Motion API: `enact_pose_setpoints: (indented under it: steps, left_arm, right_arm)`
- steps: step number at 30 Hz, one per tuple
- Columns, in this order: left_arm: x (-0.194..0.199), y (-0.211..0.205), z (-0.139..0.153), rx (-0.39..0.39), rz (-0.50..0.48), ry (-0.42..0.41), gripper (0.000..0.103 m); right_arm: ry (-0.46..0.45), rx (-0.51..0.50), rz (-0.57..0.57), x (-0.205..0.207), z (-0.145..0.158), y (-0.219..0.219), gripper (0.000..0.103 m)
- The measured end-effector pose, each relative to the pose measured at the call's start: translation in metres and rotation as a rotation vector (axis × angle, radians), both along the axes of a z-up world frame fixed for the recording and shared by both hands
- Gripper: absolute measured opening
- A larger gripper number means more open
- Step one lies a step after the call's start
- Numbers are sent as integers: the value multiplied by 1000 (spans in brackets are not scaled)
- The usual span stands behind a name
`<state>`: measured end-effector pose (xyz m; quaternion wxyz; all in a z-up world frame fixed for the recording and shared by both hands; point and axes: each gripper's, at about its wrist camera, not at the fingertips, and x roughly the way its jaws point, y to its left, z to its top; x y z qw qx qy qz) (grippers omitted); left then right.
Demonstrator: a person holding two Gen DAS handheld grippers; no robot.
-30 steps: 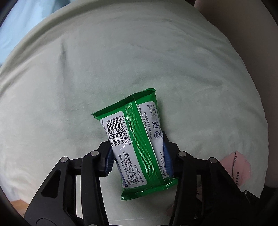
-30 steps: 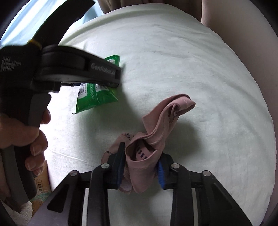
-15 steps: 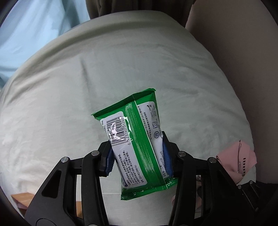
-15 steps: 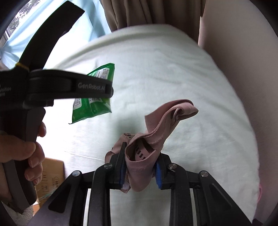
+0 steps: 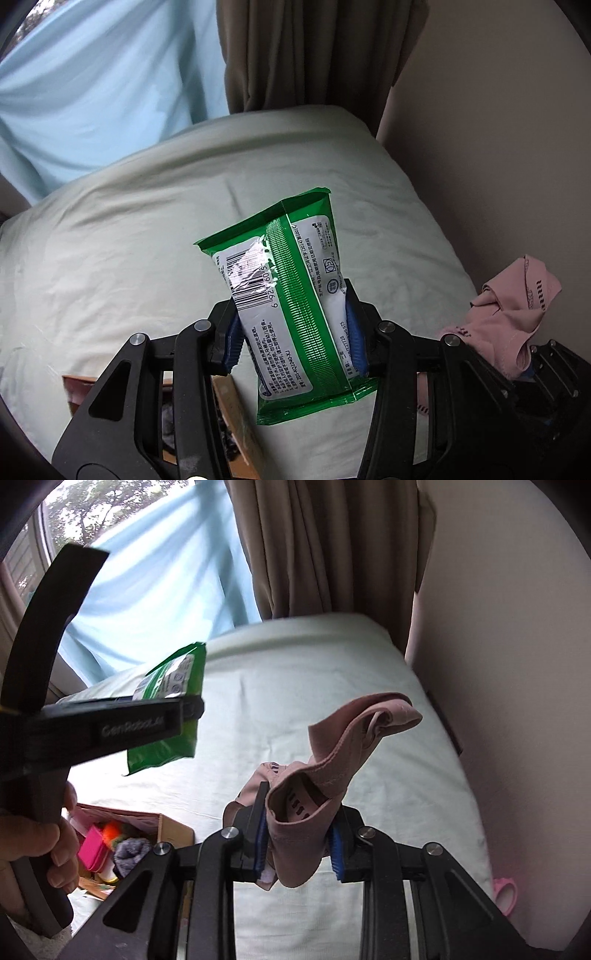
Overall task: Organize soft objects
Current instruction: 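Carry the wipes packet with the left tool while the right tool carries the pink sock to the box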
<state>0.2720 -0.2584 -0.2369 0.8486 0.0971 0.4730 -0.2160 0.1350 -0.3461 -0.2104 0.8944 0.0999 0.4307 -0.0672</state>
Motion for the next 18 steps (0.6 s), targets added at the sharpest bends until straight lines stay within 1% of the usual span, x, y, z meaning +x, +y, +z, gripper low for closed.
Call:
enact_pose_setpoints:
  steps: [3,9,12,15,18]
  left_arm:
    - [-20,30,34,-27,8,-33,42]
    - [-58,91,85,-45,24,-100,42]
    - [-77,126,104,-44,41,-129,42]
    - [-95,166,120,-37,61,-148,42]
    - [-106,203,123,-24,88,-157,42]
  right_arm:
    - [-38,-23,7,-16,37,13,25]
    - [-104,-76,32,-44,95,54,25]
    - [-124,-87,55,-52,112,77,25]
    - [-145,-97,90,-58,128,110,25]
    - [-156,-101,126,-58,137,140,25]
